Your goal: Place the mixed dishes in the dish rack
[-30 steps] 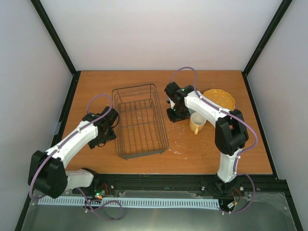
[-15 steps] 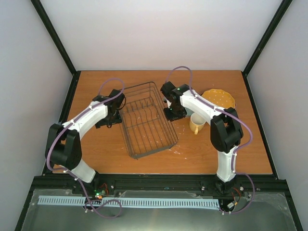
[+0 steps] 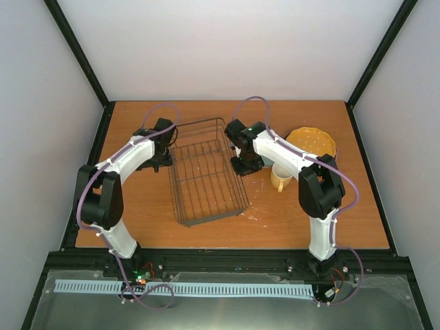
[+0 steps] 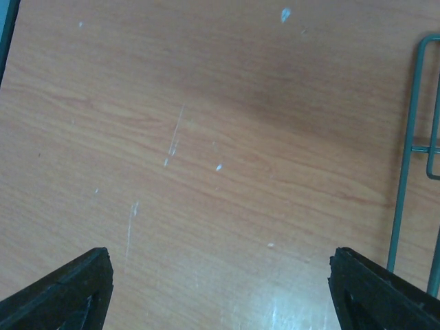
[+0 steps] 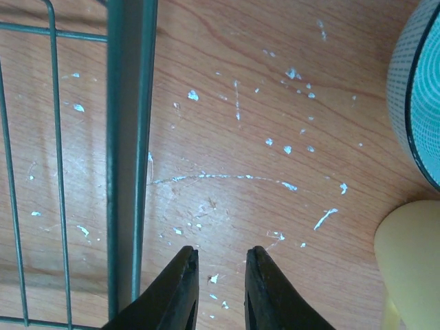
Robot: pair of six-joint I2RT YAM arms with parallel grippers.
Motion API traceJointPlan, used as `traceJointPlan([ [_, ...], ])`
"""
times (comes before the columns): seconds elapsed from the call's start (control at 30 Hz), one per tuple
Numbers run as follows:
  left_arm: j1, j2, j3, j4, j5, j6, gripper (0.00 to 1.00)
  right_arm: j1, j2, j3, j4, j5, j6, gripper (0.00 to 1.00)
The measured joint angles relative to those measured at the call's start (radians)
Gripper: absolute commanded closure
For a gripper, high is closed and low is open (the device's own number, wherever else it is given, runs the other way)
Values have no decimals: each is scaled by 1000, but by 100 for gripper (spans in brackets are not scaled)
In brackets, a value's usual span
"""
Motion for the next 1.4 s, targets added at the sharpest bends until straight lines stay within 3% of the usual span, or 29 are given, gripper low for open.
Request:
traceJointPlan([
  [0.3, 4, 135, 149, 74, 0, 85, 13, 0, 3, 7, -40, 13, 14, 79],
  [0.43, 6, 190, 223, 99, -1, 109, 11, 1, 18, 22, -49, 26, 16, 75],
  [0.67, 6, 198, 276, 71, -43, 113, 0, 4, 66, 97, -80, 100, 14, 41],
  [0.87, -5, 148, 277, -16, -99, 64, 0, 3, 55, 111, -74, 137, 29, 31],
  [1.0, -11, 71, 277, -80, -143, 32, 0, 2, -7, 114, -71, 148, 38, 29],
  [1.17, -12, -34, 320, -118, -187, 21, 0, -23, -148, 166, -111, 177, 58, 31],
  [1.33, -12, -118, 357, -97, -193, 36, 1, -156, -314, 149, -146, 171, 107, 69],
  [1.4, -12, -149, 350, -79, -182, 45, 1, -238, -379, 67, -145, 149, 132, 72],
])
